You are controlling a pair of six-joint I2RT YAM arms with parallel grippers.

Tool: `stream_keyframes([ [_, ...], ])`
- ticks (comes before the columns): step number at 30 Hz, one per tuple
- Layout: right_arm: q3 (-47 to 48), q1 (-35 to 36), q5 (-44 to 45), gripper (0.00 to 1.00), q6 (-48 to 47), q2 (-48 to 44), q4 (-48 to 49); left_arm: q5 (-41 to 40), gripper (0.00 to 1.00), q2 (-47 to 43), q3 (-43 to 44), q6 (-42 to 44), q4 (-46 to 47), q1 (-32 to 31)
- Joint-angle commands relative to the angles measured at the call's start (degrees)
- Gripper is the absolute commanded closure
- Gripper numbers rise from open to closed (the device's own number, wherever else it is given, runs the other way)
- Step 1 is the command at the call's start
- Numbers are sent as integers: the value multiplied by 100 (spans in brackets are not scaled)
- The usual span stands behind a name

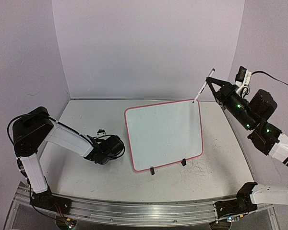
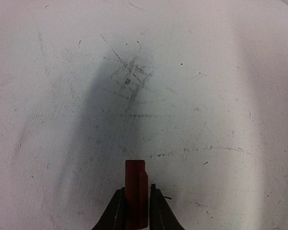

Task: Write a sentence on the whiteboard
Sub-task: Put down the pen cap at the corner of the board.

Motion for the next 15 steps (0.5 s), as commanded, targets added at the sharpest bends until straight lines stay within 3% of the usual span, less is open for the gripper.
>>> stream_keyframes([
  [1, 94, 16, -103, 100, -25, 67, 103, 189, 78, 41, -161, 49, 35, 50],
  [10, 89, 14, -133, 100, -6, 55, 106, 66, 70, -639, -250, 112, -246, 48],
  [15, 98, 18, -162, 100, -8, 35, 104, -68, 57, -1421, -119, 216, -723, 46],
])
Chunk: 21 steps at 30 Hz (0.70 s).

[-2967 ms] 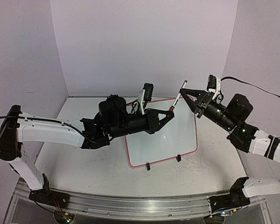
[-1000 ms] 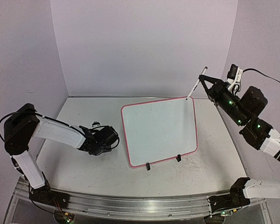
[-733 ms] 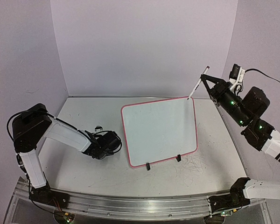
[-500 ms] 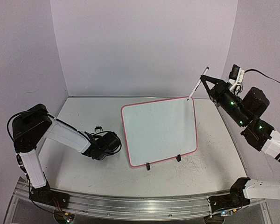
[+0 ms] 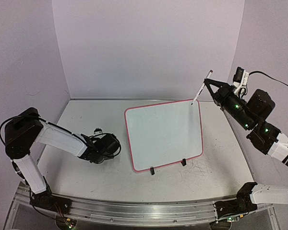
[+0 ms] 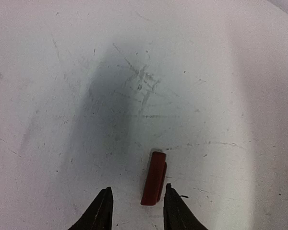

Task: Write a sentence on the whiteboard
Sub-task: Put down the pen cap at the corner of the board, then pass from the right arm to the left

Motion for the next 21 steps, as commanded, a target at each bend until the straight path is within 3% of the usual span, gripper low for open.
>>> stream_keyframes([
  [1, 97, 12, -94, 100, -10, -50, 166, -164, 51, -995, 145, 196, -497, 31],
  [5, 88, 12, -135, 100, 6, -18, 166, -133, 34, -1889, 298, 328, -733, 33],
  [9, 75, 14, -238, 100, 75, 63, 170, 81, 24, -2636, 502, 645, -763, 38],
  [15, 70, 14, -367, 100, 175, 147, 209, 622, 20, -3287, 719, 908, -745, 35],
  [21, 88, 13, -365, 100, 173, 186, 218, 924, 20, -3128, 822, 1088, -696, 31],
])
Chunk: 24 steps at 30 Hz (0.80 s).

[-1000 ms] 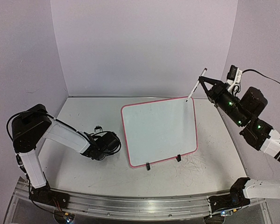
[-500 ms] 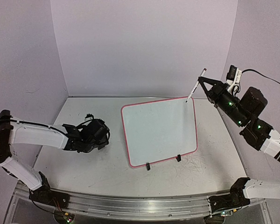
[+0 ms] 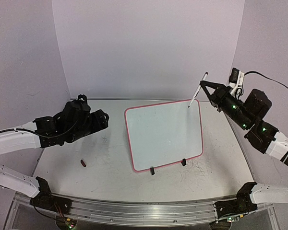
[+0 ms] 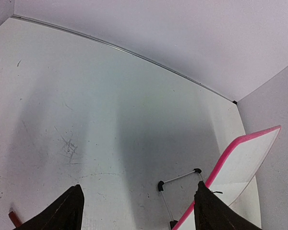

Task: Write a sentence on the whiteboard
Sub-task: Pass from the right arm to the left

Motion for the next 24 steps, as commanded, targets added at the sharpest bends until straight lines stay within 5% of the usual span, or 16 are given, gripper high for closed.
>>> stream_keyframes([
  [1, 103, 10, -109, 100, 29, 32, 216, 333, 20, 181, 284, 299, -26, 21],
  [8, 130, 15, -195, 100, 5, 145, 217, 710, 16, 75, 649, 776, 293, 20],
  [17, 15, 12, -698, 100, 433, 434, 697, 4226, 15, 640, 1027, 1335, 2568, -32],
  [24, -297, 19, -1097, 100, 1040, 656, 1427, 4609, 16, 1792, 1983, 1651, 2980, -845],
])
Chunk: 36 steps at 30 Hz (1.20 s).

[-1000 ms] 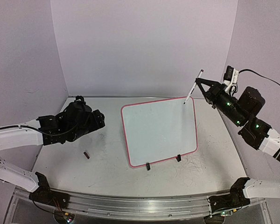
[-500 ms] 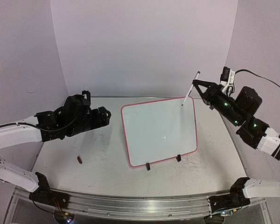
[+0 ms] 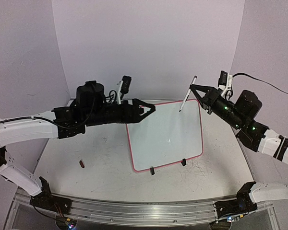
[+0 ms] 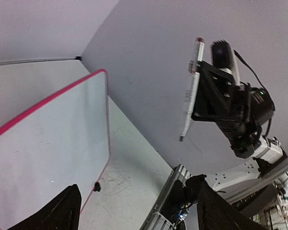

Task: Write a sentence on the whiteboard
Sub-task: Pass from the right arm to the left

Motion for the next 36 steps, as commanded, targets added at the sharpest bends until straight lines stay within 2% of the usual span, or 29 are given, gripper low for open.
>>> stream_keyframes([
  [1, -183, 21, -414, 100, 508, 121, 831, 734, 16, 699, 873, 374, 674, -512],
  [9, -349, 35, -550, 100, 736, 166, 1111, 443, 19, 1452, 1502, -219, 812, -618],
  [18, -461, 56, -577, 100, 825, 199, 1273, 790, 26, 1975, 1952, -588, 923, -616],
  [29, -476, 53, -633, 100, 852, 231, 1352, 719, 49, 2073, 1985, -702, 974, -608],
  [36, -522, 61, -656, 100, 872, 201, 1352, 588, 42, 2072, 1996, -845, 984, -510],
])
